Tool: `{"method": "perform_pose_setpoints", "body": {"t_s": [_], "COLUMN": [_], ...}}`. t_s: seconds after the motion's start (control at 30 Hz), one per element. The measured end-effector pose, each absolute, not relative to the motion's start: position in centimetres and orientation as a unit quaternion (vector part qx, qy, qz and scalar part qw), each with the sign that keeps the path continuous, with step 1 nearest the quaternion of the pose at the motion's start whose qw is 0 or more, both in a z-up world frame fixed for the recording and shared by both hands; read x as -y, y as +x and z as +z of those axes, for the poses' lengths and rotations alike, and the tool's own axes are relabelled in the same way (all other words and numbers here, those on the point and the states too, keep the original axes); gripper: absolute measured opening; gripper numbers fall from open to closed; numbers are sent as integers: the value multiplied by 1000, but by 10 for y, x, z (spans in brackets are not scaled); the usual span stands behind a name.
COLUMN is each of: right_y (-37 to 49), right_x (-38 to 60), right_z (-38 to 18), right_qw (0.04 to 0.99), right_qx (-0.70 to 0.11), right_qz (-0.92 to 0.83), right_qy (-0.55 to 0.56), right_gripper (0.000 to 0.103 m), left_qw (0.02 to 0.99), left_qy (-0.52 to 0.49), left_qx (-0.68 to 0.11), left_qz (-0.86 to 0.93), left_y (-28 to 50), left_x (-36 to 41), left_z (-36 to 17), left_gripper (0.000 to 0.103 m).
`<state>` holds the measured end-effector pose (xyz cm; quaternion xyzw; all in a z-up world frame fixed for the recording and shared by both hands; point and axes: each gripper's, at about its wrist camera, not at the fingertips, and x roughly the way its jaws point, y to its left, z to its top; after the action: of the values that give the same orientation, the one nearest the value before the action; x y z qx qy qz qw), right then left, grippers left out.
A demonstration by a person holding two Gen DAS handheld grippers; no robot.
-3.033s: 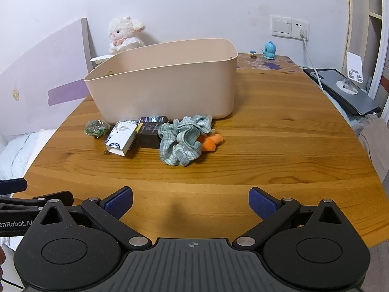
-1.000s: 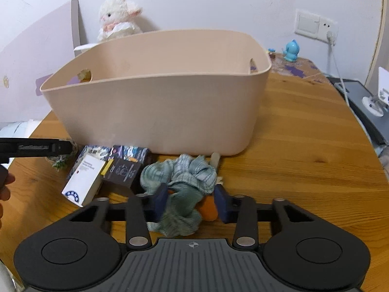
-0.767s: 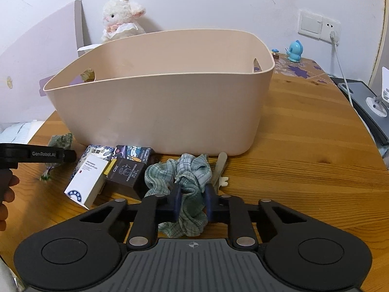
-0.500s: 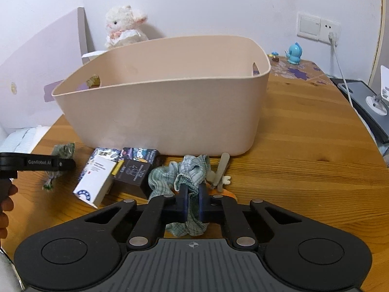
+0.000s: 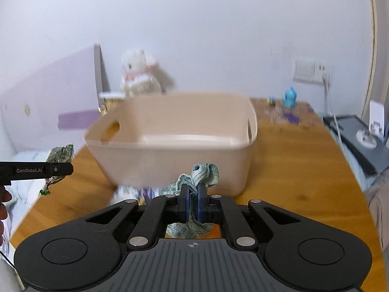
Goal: Organize objects
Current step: 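Lift both held items over the basket and open both tools to drop them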
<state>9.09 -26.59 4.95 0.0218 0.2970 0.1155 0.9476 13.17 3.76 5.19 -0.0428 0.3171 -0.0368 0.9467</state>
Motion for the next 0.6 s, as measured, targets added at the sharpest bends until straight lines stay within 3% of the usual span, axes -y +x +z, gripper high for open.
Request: {"method": "perform_pose_setpoints", "body": {"t_s": [0.33, 0.6], "right_y": [121, 191], "right_x": [279, 271], "right_z": [98, 82], "right_qw": [964, 957], "right_qx": [-240, -276], "right_qz": [113, 91], "right_qy": [22, 14], "right_gripper": [6, 6], "left_qw": [963, 949], "left_qy": [-14, 3], "left_qx": [-264, -308], "left_qz": [-59, -59], "left_y": [156, 227], "left_x": [-7, 32], "left_z": [101, 74], "left_gripper": [48, 48]}}
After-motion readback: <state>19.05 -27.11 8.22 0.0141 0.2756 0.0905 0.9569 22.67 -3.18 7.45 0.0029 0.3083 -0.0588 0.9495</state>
